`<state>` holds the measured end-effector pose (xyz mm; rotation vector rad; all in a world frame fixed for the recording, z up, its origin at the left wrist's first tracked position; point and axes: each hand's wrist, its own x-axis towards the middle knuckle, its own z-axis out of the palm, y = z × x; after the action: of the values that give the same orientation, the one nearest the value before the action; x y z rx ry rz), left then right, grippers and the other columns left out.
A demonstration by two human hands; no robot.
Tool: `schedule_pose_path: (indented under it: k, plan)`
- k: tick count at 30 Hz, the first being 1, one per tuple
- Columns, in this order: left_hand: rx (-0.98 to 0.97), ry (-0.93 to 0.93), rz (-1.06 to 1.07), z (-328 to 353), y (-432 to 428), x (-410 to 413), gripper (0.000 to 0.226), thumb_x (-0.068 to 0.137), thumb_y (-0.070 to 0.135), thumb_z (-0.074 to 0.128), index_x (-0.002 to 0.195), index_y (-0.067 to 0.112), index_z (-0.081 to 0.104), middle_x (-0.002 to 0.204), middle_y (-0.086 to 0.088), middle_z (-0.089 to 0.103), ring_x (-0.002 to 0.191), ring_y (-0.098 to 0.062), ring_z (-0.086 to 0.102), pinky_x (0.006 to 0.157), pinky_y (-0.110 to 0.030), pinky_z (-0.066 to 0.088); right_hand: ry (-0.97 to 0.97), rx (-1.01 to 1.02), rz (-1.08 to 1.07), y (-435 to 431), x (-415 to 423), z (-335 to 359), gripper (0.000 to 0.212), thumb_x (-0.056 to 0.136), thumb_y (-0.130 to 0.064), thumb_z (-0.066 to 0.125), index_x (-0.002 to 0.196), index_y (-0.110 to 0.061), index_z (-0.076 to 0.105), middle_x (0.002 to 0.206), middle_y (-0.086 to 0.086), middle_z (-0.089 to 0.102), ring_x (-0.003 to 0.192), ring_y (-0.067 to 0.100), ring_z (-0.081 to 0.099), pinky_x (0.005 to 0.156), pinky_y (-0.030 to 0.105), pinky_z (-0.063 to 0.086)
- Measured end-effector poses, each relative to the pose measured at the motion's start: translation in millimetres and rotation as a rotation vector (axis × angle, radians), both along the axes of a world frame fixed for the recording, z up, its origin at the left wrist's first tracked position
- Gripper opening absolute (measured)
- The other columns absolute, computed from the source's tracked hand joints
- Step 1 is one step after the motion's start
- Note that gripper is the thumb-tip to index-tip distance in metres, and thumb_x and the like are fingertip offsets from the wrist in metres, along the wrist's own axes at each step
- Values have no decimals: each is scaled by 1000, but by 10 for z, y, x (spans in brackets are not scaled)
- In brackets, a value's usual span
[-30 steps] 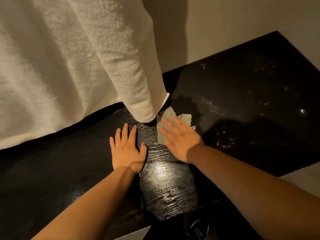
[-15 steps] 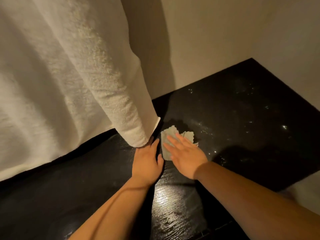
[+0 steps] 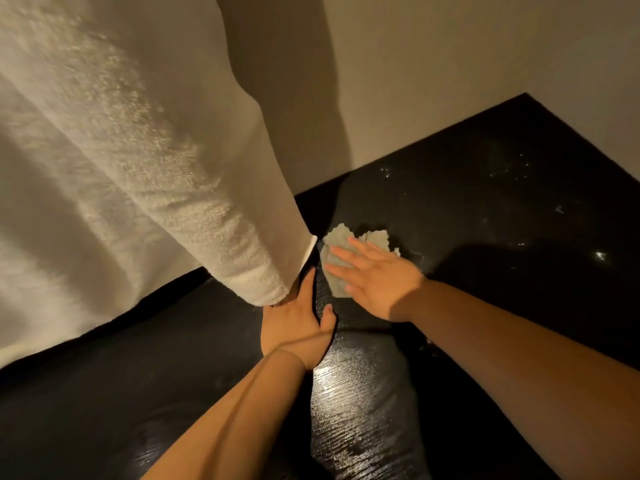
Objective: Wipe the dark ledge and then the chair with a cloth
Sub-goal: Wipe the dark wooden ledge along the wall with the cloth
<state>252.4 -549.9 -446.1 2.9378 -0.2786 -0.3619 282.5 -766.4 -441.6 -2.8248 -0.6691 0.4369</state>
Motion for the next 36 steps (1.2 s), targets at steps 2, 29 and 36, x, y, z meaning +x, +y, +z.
schedule_pose_path:
  k: [2,29,36]
  plan:
    - [-4,14,12,9,-9,11,77,97,64,32,164,39,3,164,-1,40,149,-31,40,125,-49,22,-24,0,-55,-74,249,-15,64,102,-50,4,163,-36,12,172,-7,-3,158,21,-12,129,40,0]
    - [-20,3,13,26,-11,27,79,95,63,33,165,39,6,165,0,38,149,-32,39,124,-49,29,-12,38,-82,-70,466,-7,55,110,-39,26,164,-32,16,172,-5,0,158,21,-10,127,38,-2]
    - [-9,-7,12,68,-56,33,79,92,59,36,164,37,11,164,1,36,149,-30,36,124,-47,26,9,-41,-295,30,513,49,59,109,-37,22,165,-31,4,172,-2,-8,156,29,-19,127,44,-5]
